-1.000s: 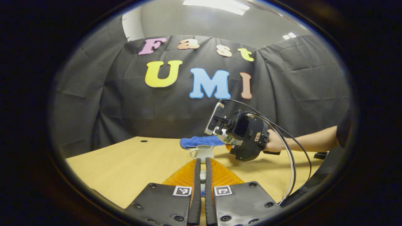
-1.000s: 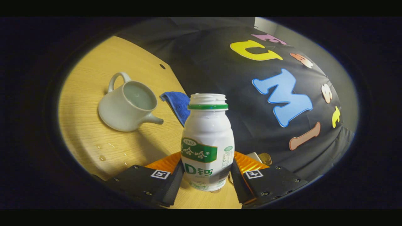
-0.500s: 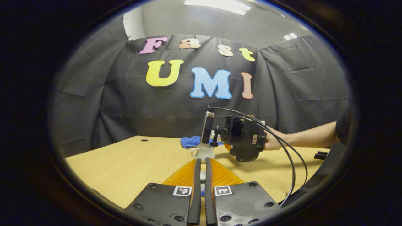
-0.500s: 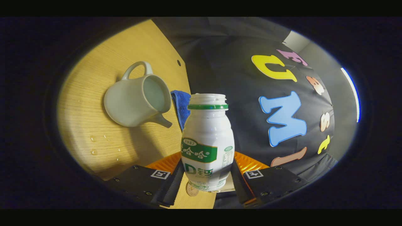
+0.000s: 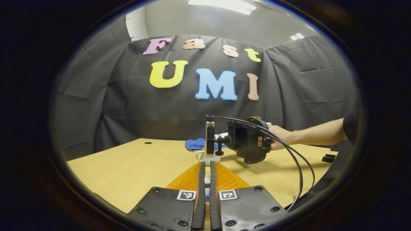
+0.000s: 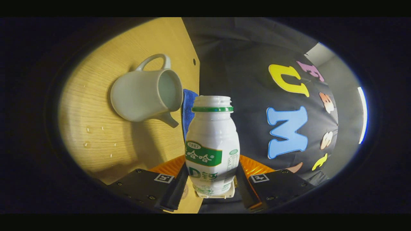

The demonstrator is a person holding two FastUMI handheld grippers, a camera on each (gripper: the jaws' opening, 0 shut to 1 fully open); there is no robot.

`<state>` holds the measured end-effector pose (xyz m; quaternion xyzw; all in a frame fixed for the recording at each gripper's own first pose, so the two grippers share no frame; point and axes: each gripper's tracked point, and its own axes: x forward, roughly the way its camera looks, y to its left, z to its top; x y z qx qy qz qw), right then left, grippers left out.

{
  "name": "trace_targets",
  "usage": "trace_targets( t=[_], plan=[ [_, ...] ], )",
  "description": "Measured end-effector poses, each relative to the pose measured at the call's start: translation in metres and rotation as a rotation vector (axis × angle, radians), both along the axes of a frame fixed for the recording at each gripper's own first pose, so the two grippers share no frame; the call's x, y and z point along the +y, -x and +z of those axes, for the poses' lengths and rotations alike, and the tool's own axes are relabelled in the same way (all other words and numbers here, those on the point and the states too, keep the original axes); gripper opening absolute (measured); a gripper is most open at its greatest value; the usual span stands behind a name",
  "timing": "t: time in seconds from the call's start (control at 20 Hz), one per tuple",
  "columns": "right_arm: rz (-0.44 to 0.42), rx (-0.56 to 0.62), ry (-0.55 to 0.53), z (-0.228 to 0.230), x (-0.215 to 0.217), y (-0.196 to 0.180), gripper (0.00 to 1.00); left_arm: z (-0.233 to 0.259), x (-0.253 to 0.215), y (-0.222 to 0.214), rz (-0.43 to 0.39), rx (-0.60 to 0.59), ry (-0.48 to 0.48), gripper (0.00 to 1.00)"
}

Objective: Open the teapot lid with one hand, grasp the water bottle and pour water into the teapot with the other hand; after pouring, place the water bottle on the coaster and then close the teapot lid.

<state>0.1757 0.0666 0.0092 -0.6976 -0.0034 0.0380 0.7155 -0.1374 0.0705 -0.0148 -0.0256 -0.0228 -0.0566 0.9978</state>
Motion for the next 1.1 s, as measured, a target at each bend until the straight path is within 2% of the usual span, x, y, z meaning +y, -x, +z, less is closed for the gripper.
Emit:
trace_targets(
  t=[0.1, 0.5, 0.55, 0.6, 0.85, 0.9, 1.05, 1.1],
  plan=[
    [0.007, -0.014, 0.035, 0.004, 0.0, -0.001, 0.72, 0.0, 0.0, 0.0, 0.0, -0.002, 0.0, 0.15],
    [0.027, -0.049, 0.138, 0.014, 0.002, -0.004, 0.72, -0.002, 0.005, -0.001, 0.007, 0.008, 0.003, 0.15],
    [0.031, -0.054, 0.147, 0.014, 0.002, -0.004, 0.72, -0.002, 0.005, 0.0, 0.008, 0.009, 0.001, 0.12],
    [0.031, -0.059, 0.155, 0.015, 0.002, -0.005, 0.72, -0.001, 0.007, 0.0, 0.009, 0.008, -0.001, 0.15],
    [0.041, -0.086, 0.208, 0.02, 0.004, -0.004, 0.72, 0.0, 0.006, 0.003, 0.009, 0.006, -0.004, 0.15],
    [0.044, -0.094, 0.217, 0.021, 0.005, -0.005, 0.72, 0.001, 0.006, 0.003, 0.008, 0.006, -0.005, 0.12],
    [0.047, -0.1, 0.235, 0.023, 0.005, -0.006, 0.71, 0.002, 0.007, 0.005, 0.008, 0.007, -0.007, 0.15],
    [0.048, -0.104, 0.242, 0.024, 0.005, -0.006, 0.71, 0.002, 0.007, 0.005, 0.009, 0.007, -0.006, 0.12]
  ],
)
